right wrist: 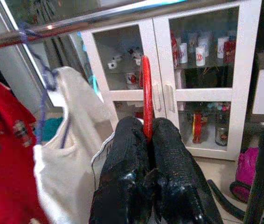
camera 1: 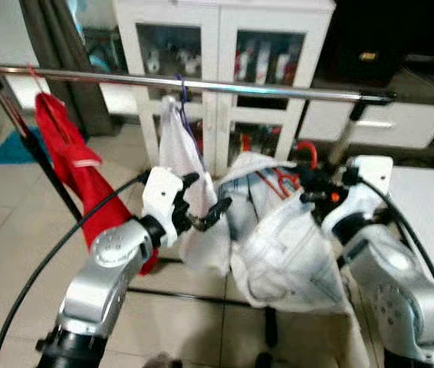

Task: Hang hanger

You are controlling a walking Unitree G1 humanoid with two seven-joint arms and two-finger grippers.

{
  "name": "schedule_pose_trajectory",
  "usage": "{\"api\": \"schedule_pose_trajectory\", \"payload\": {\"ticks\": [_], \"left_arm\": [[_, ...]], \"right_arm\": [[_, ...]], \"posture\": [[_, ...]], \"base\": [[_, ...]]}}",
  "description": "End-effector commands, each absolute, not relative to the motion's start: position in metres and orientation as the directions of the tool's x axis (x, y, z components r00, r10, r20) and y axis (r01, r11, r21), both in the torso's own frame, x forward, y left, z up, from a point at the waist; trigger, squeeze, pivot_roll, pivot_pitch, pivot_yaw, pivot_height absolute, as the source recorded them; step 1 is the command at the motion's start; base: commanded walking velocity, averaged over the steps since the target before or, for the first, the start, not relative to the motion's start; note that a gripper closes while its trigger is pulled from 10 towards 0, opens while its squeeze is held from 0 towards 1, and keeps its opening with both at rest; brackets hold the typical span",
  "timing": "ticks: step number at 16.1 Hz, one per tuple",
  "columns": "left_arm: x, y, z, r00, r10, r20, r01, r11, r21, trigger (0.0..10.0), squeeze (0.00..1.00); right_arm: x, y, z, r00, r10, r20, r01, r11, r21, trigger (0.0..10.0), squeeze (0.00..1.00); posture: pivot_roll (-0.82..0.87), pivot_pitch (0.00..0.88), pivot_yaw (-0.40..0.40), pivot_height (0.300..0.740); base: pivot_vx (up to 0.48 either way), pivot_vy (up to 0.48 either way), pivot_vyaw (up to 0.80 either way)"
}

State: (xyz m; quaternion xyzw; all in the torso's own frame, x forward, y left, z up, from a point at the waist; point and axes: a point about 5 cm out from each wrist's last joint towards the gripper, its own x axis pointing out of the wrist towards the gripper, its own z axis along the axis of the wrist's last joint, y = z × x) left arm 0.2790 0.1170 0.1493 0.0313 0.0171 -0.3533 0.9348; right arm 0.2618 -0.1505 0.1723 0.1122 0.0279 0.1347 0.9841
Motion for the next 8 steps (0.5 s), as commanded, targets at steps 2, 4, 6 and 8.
{"api": "schedule_pose_trajectory", "payload": {"ticks": [2, 4, 6, 8], "left_arm": [[0.2775, 0.1156, 0.1509, 0.748, -0.663, -0.045, 0.664, 0.746, 0.053, 10.0, 0.00], [0.2767, 0.1158, 0.1504, 0.745, -0.665, -0.046, 0.667, 0.744, 0.042, 10.0, 0.00], [0.2768, 0.1155, 0.1509, 0.743, -0.668, -0.043, 0.670, 0.742, 0.033, 10.0, 0.00], [0.2765, 0.1154, 0.1509, 0.741, -0.670, -0.042, 0.672, 0.740, 0.030, 10.0, 0.00]], "right_arm": [[0.2607, -0.1475, 0.1884, 0.958, 0.284, 0.047, -0.287, 0.938, 0.194, 10.0, 0.00], [0.2585, -0.1462, 0.1859, 0.953, 0.299, 0.038, -0.301, 0.937, 0.179, 10.0, 0.00], [0.2567, -0.1459, 0.1830, 0.951, 0.307, 0.023, -0.306, 0.935, 0.181, 10.0, 0.00], [0.2557, -0.1461, 0.1824, 0.951, 0.310, 0.019, -0.308, 0.934, 0.184, 10.0, 0.00]], "posture": [[-0.03, 0.000, 0.003, 0.740], [-0.03, 0.000, 0.003, 0.740], [-0.03, 0.000, 0.004, 0.740], [-0.03, 0.000, 0.004, 0.740]], "base": [[0.000, 0.000, 0.00], [0.000, 0.000, 0.00], [0.000, 0.141, 0.00], [0.000, 0.362, -0.28]]}}
